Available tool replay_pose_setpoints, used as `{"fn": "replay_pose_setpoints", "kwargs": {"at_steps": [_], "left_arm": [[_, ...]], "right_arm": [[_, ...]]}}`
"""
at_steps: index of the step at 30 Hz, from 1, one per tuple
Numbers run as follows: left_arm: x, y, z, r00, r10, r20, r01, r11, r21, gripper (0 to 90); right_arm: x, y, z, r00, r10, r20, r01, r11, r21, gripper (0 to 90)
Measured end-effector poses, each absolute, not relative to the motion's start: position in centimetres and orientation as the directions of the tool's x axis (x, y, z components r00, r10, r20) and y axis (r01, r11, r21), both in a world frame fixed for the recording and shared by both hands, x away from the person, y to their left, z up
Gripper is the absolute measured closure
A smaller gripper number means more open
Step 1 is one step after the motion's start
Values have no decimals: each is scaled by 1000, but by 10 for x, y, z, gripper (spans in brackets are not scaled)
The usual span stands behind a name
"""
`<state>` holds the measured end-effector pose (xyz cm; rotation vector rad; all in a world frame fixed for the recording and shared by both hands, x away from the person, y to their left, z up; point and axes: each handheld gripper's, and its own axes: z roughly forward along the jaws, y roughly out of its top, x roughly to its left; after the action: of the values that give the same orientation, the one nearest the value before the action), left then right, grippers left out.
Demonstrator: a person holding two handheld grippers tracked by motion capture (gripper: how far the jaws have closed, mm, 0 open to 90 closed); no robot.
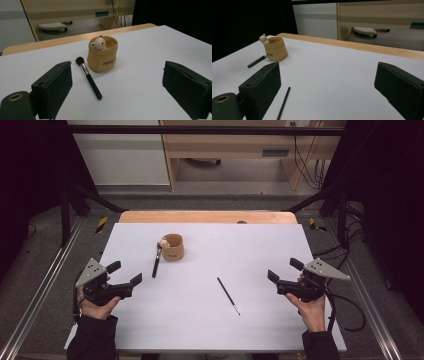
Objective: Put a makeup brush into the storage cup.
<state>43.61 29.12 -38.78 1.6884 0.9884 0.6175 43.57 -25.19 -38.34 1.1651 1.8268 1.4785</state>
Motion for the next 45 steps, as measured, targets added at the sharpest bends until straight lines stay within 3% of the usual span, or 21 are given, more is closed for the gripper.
{"fn": "replay_pose_setpoints", "kwargs": {"at_steps": [19,45], "left_arm": [[433,293,-392,529,846,-67,319,-126,939,83],[433,295,-397,518,853,-63,342,-139,929,83]], "right_arm": [[437,-235,-385,-523,846,107,315,74,946,78],[462,-152,-388,-623,781,51,401,263,877,139]]}}
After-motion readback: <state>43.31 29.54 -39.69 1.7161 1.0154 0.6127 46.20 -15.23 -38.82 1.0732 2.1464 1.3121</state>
